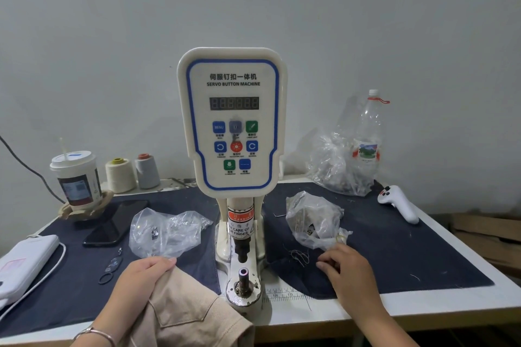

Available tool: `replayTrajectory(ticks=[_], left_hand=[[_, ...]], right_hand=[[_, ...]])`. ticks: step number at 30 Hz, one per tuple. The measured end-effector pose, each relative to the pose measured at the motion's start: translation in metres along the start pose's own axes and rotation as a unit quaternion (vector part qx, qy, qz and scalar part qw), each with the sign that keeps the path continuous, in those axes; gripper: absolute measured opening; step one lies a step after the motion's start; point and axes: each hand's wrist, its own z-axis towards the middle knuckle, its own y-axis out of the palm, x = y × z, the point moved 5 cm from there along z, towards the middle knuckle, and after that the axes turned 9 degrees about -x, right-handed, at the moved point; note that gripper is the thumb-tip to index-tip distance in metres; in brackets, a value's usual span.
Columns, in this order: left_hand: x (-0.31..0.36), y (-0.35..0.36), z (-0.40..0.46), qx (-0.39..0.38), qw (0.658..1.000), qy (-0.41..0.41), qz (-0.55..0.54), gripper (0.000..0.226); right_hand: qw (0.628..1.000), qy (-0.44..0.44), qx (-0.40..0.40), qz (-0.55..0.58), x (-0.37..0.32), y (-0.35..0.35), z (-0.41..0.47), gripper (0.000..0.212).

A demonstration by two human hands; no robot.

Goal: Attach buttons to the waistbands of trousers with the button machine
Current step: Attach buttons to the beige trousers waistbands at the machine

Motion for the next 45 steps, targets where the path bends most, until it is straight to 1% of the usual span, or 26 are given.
replayTrajectory(ticks=[4, 7, 14, 16, 18, 22, 25, 26, 28, 30, 31, 33, 36, 38, 41, 45], left_hand=[[0.000, 0.000, 0.000, -0.002, 1.000, -0.004, -0.005, 0.029], [0.000, 0.000, 0.000, 0.000, 1.000, -0.004, -0.011, 0.033], [0.002, 0.000, 0.000, 0.006, 1.000, -0.008, 0.004, 0.033], [0.003, 0.000, -0.001, 0.007, 1.000, -0.008, 0.006, 0.030], [0.004, 0.001, -0.001, 0.007, 1.000, -0.009, 0.004, 0.026], [0.005, 0.002, -0.002, 0.007, 1.000, -0.009, 0.002, 0.030], [0.007, 0.002, -0.004, 0.009, 1.000, -0.007, 0.008, 0.030], [0.007, 0.002, -0.004, 0.011, 1.000, -0.007, 0.010, 0.031], [0.008, 0.002, -0.004, 0.013, 1.000, -0.007, 0.008, 0.033], [0.008, 0.003, -0.004, 0.012, 1.000, -0.007, 0.004, 0.032], [0.009, 0.003, -0.004, 0.009, 1.000, -0.008, 0.003, 0.031], [0.008, 0.003, -0.004, 0.006, 1.000, -0.009, 0.001, 0.030], [0.008, 0.002, -0.004, 0.004, 1.000, -0.009, -0.004, 0.028], [0.007, 0.002, -0.003, 0.005, 1.000, -0.008, -0.005, 0.027], [0.005, 0.001, -0.001, 0.006, 1.000, -0.009, -0.002, 0.029], [0.003, 0.001, 0.000, 0.006, 1.000, -0.010, -0.012, 0.028]], right_hand=[[0.999, 0.014, 0.034, 0.033, 0.002, -0.006, -0.002, 0.014], [0.997, 0.027, 0.037, 0.059, 0.005, -0.007, -0.001, 0.019], [0.995, 0.034, 0.044, 0.086, 0.009, -0.008, -0.001, 0.012], [0.995, 0.036, 0.042, 0.082, 0.010, -0.007, -0.001, 0.010], [0.995, 0.042, 0.033, 0.079, 0.011, -0.006, -0.001, 0.012], [0.995, 0.056, 0.014, 0.084, 0.012, -0.004, 0.000, 0.015], [0.984, 0.094, 0.016, 0.152, 0.018, -0.010, 0.000, 0.019], [0.977, 0.110, 0.000, 0.183, 0.019, -0.012, 0.001, 0.020], [0.968, 0.121, -0.072, 0.208, 0.019, -0.014, 0.003, 0.020], [0.968, 0.101, -0.152, 0.173, 0.016, -0.014, 0.003, 0.018], [0.970, 0.086, -0.177, 0.142, 0.014, -0.014, 0.002, 0.019], [0.976, 0.050, -0.192, 0.093, 0.009, -0.014, 0.000, 0.022], [0.979, -0.011, -0.188, 0.076, -0.002, -0.014, -0.002, 0.032], [0.978, -0.053, -0.199, 0.024, -0.006, -0.013, 0.000, 0.033], [0.960, -0.110, -0.232, -0.113, -0.012, -0.010, 0.006, 0.019], [0.925, -0.162, -0.267, -0.215, -0.015, -0.006, 0.015, 0.020]])
